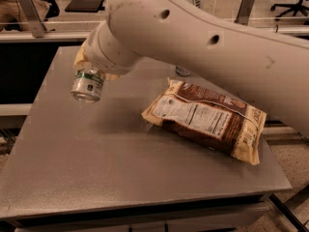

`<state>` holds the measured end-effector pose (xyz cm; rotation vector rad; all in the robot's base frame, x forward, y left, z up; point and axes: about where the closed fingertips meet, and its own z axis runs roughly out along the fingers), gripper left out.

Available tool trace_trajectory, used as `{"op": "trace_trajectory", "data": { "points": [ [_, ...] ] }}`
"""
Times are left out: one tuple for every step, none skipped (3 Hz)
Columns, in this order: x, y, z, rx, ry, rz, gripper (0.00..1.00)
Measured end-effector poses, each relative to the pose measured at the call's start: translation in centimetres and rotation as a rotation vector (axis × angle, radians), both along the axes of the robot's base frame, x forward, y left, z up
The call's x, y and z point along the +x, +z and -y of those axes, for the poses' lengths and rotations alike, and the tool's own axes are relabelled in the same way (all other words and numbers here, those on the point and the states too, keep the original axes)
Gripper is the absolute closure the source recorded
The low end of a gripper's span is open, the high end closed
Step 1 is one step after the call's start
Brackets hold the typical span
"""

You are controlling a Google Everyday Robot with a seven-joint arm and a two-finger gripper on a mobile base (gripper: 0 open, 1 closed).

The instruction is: Place 7up can upright

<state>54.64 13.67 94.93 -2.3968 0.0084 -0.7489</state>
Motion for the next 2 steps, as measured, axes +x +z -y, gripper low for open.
{"op": "trace_trajectory", "data": {
  "points": [
    [1.5, 0.3, 0.5, -0.147, 0.041, 0.136, 1.00],
    [2.9, 0.1, 0.7, -0.249, 0.076, 0.267, 1.00]
  ]
}}
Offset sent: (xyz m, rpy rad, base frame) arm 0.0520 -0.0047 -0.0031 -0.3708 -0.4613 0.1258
